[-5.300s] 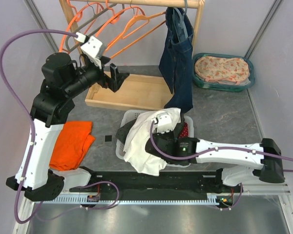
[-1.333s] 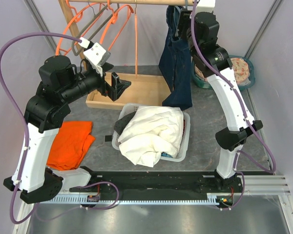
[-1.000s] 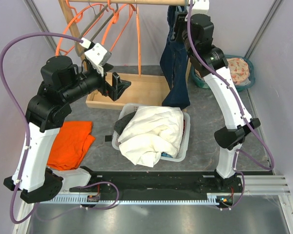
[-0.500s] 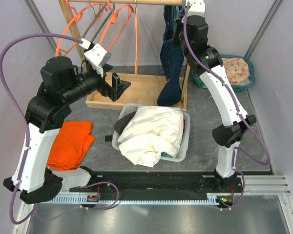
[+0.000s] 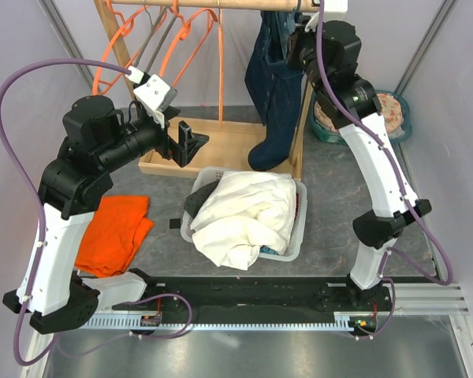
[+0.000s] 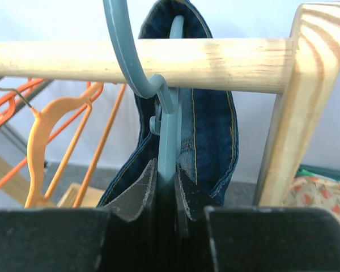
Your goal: Remove the skirt from the hanger
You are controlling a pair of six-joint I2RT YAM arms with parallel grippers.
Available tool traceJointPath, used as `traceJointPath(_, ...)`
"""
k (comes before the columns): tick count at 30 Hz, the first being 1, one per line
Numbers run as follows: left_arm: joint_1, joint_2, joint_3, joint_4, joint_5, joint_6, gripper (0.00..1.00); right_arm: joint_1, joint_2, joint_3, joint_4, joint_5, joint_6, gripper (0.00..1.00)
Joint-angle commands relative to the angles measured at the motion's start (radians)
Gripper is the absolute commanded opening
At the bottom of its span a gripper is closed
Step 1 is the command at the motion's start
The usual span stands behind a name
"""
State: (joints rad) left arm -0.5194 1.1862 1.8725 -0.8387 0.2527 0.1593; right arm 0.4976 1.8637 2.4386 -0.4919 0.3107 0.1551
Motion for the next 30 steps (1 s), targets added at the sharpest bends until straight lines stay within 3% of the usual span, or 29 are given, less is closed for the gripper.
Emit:
traceJointPath(1,-0.004,-0.016,-0.001,0.023,-0.003,0.006,1.0,0.002,-0.179,0.02,0.113,-0.056,-0.009,0.0)
traceJointPath(11,-0.004,0.004,0.057,0.039,0.063,-0.059,1.0,0.002,-0.458,-0.207,-0.316,-0.424,-0.011,0.0)
traceJointPath(15,-0.002,0.023,0.112,0.061,0.115,-0.125,1.0,0.002,-0.624,-0.376,-0.329,-0.54,-0.038,0.0)
traceJointPath(20,0.025,0.067,0.192,0.119,0.248,-0.24,1.0,0.002,-0.748,-0.412,-0.35,-0.714,-0.049,0.0)
traceJointPath(25,0.071,0.116,0.246,0.225,0.388,-0.49,1.0,0.004,-0.779,-0.429,-0.355,-0.786,-0.031,0.0)
traceJointPath(30,0.075,0.161,0.237,0.294,0.339,-0.575,1.0,0.004,-0.781,-0.441,-0.338,-0.829,-0.016,0.0)
